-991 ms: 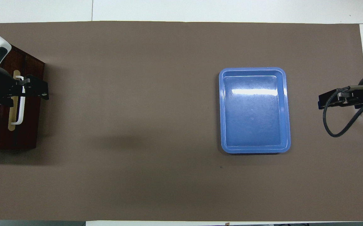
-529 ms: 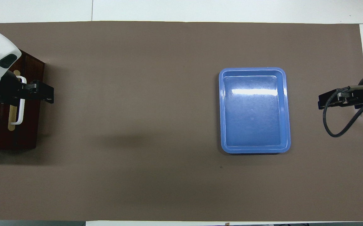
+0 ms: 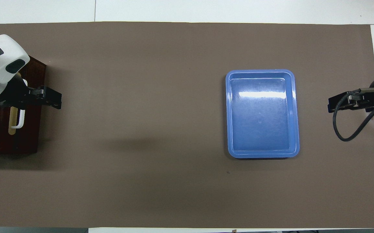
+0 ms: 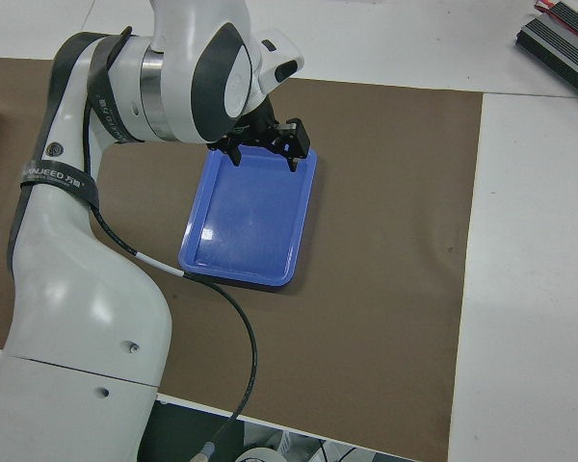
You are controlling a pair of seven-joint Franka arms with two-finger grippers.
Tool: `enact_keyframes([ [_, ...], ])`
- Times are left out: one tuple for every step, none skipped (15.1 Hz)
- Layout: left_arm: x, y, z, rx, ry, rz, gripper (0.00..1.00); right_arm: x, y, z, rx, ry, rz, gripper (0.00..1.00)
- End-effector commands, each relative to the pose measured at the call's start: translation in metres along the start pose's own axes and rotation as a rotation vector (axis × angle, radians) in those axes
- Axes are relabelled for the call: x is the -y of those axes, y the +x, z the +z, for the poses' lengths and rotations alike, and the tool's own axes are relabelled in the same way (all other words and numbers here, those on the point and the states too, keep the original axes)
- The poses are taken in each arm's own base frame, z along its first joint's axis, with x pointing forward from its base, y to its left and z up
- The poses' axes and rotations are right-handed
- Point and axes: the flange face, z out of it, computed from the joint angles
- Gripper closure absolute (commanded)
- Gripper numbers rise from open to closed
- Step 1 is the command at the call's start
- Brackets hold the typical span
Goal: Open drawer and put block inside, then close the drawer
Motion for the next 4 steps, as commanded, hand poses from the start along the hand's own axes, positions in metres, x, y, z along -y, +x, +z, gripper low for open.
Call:
enact_keyframes([
  [-0.0003,-0.011,-0.0011,0.0,-0.012,0.011,0.0,-0.0008,-0.0023,-0.0034,-0.007,0.013,0.019,0.0],
  [-0.0003,-0.011,-0.0011,0.0,-0.012,0.011,0.0,-0.0008,-0.0023,-0.0034,-0.007,0.013,0.019,0.0],
  [0.0013,-0.0108,-0.0011,0.0,-0.013,0.009,0.0,-0.0008,-0.0023,-0.0034,-0.007,0.013,0.019,0.0],
  [0.0014,-0.011,-0.001,0.002,-0.012,0.008,0.0,-0.0008,-0.0018,-0.0026,-0.005,0.013,0.019,0.0],
])
